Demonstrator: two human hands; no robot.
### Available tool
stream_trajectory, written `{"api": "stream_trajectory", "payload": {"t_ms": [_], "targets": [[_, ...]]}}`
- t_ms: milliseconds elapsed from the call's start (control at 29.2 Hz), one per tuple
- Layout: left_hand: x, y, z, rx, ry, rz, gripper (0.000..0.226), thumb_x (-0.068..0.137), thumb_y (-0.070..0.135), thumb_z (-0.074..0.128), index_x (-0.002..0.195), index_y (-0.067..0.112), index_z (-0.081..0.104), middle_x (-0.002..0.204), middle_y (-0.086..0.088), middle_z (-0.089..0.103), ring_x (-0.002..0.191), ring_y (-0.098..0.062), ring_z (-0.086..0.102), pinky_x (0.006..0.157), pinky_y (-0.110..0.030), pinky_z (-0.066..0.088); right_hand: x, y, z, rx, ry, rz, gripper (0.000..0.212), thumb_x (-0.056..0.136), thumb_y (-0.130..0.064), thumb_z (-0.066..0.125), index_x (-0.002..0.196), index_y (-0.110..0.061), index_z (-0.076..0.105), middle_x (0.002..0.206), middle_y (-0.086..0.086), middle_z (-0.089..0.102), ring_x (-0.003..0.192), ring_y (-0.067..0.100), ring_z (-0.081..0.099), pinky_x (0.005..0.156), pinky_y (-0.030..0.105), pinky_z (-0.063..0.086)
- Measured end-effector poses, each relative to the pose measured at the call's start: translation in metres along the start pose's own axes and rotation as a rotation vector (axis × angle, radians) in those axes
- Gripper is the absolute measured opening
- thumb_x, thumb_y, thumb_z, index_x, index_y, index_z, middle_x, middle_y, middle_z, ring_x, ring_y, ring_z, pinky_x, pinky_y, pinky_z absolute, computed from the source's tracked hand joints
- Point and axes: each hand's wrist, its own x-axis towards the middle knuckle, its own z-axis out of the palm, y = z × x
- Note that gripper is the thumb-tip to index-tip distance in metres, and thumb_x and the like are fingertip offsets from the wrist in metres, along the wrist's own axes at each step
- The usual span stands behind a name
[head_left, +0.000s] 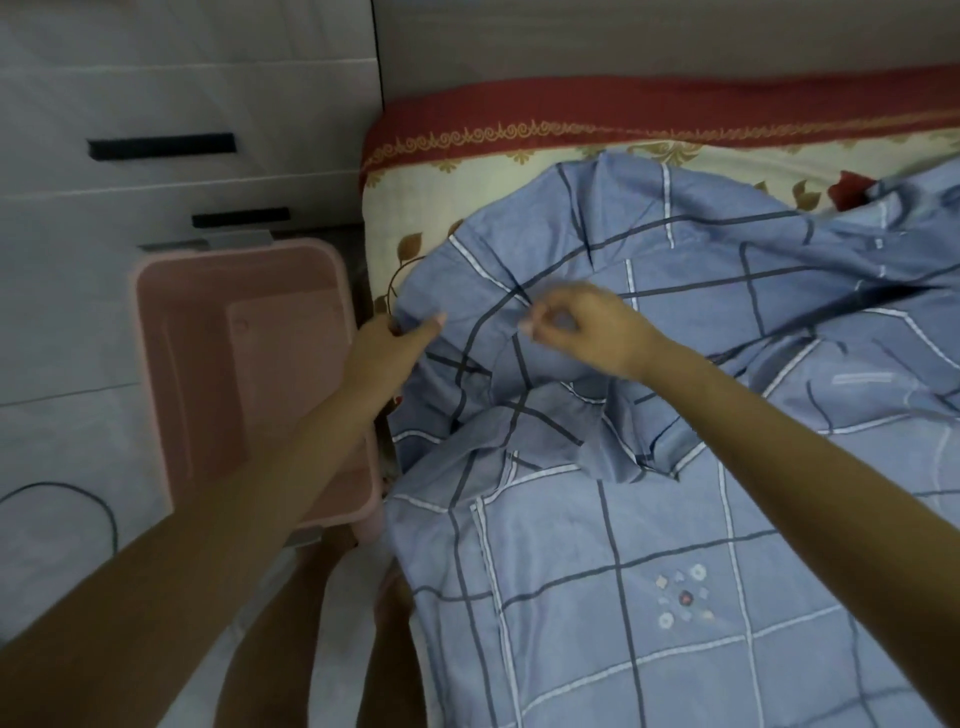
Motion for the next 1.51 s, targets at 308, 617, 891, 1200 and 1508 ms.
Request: {"api": "stream_trajectory", "payload": {"t_ms": [308, 617, 891, 1200, 1508], "targets": [[0.002, -0.006, -0.018, 0.115, 0.284, 0.192, 0.024, 0.094, -0.002, 0.038, 0.099, 0.008, 0.06, 0.093, -0.007, 0.059, 0.071, -0.005, 0.05, 0.065, -0.004, 0.04, -0.053, 0.016, 0.035, -0.114, -0.168, 0.158, 0.019, 0.09, -0.019, 0.061, 0.106, -0.008, 0.061, 0.104, 0.01, 0.058, 0.095, 0.028, 0.058, 0.079, 0.03, 0.041], [-0.059, -0.01, 0.016, 0.604, 0.107, 0.99, 0.049, 0.073, 0.032, 0.069, 0.113, 0.01, 0.053, 0.114, -0.012, 0.053, 0.104, -0.026, 0.051, 0.089, -0.039, 0.04, -0.026, 0.003, 0.037, -0.106, 0.276, 0.09, 0.023, 0.088, -0.021, 0.061, 0.108, -0.009, 0.063, 0.111, 0.012, 0.061, 0.106, 0.033, 0.055, 0.093, 0.045, 0.043], [-0.047, -0.026, 0.058, 0.52, 0.039, 0.715, 0.041, 0.075, -0.001, 0.065, 0.116, 0.007, 0.059, 0.109, -0.012, 0.064, 0.1, -0.028, 0.06, 0.086, -0.037, 0.047, -0.095, 0.029, 0.048, -0.724, -0.12, -0.183, 0.093, 0.053, -0.058, 0.077, 0.122, -0.002, 0.052, 0.117, 0.017, 0.057, 0.105, 0.035, 0.059, 0.086, 0.044, 0.048], [-0.01, -0.016, 0.032, 0.064, -0.003, 0.28, 0.021, 0.094, -0.004, 0.044, 0.107, -0.006, 0.06, 0.107, -0.014, 0.061, 0.097, -0.016, 0.051, 0.077, -0.009, 0.038, -0.072, 0.076, -0.002, -0.354, 0.261, 0.293, 0.032, 0.079, -0.017, 0.05, 0.106, -0.003, 0.061, 0.103, 0.022, 0.063, 0.097, 0.04, 0.058, 0.081, 0.041, 0.042], [-0.017, -0.026, 0.025, -0.063, 0.189, 0.218, 0.03, 0.091, 0.036, 0.058, 0.107, 0.012, 0.052, 0.095, 0.009, 0.057, 0.084, -0.004, 0.054, 0.063, -0.005, 0.04, 0.04, 0.059, -0.065, 0.135, 0.486, 0.417, 0.019, 0.098, -0.017, 0.041, 0.103, -0.006, 0.055, 0.097, 0.02, 0.062, 0.081, 0.028, 0.057, 0.081, 0.038, 0.047]]}}
